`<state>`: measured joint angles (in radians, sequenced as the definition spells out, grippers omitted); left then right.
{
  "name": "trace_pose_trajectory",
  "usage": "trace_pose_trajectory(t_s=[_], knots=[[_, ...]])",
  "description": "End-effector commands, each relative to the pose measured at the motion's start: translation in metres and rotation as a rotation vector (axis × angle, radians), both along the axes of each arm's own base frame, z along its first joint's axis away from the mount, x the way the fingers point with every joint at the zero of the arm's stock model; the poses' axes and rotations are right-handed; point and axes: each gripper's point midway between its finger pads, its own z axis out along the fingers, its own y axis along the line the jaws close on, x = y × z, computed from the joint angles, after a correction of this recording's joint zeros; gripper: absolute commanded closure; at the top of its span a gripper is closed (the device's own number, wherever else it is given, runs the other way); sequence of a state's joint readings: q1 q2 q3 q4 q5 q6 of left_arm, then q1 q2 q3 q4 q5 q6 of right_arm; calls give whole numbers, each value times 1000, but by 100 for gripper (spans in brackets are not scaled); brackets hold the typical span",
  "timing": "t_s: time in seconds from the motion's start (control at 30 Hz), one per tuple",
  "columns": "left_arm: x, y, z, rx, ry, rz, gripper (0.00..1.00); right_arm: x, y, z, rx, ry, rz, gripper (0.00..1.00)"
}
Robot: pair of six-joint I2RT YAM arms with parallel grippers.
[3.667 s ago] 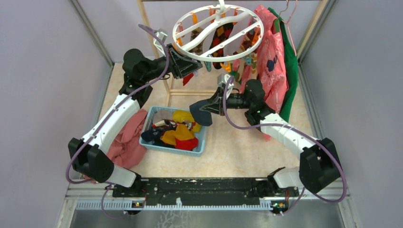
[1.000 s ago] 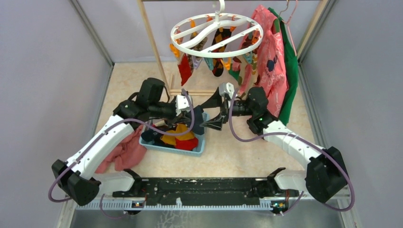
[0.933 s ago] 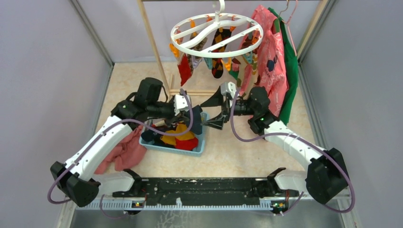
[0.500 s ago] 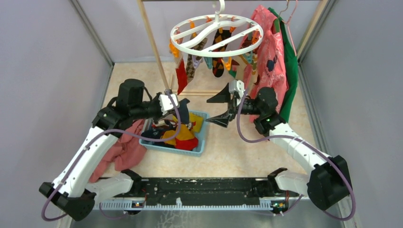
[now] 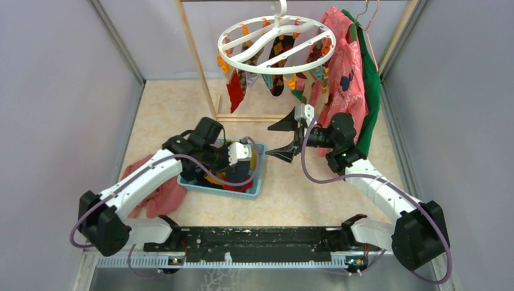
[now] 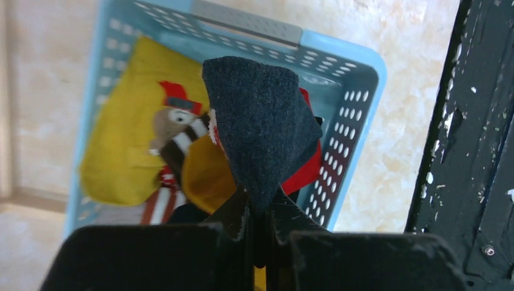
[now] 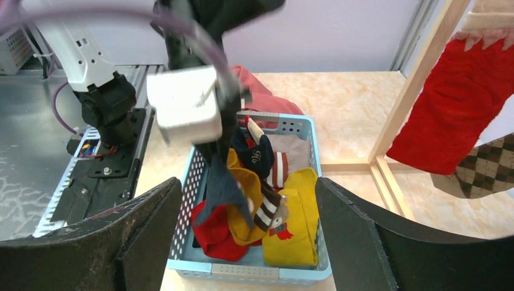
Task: Remove the socks clipped to the hanger
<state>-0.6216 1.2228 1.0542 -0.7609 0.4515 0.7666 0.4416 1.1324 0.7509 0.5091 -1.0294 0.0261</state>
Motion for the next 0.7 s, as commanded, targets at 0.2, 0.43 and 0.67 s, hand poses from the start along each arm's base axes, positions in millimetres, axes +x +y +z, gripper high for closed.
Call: trace_pose_trajectory(t_s=[0.2,0.43,0.67], knots=[[-12,-6,-78,212,96,10,75,4,-7,13,21,-112,-26,18],[-8,-8,-56,179,54,27,46,7,-8,9,16,-107,-35,18],[-1,-13,-16,76,-6,76,18,10,-8,6,12,-100,-45,18]])
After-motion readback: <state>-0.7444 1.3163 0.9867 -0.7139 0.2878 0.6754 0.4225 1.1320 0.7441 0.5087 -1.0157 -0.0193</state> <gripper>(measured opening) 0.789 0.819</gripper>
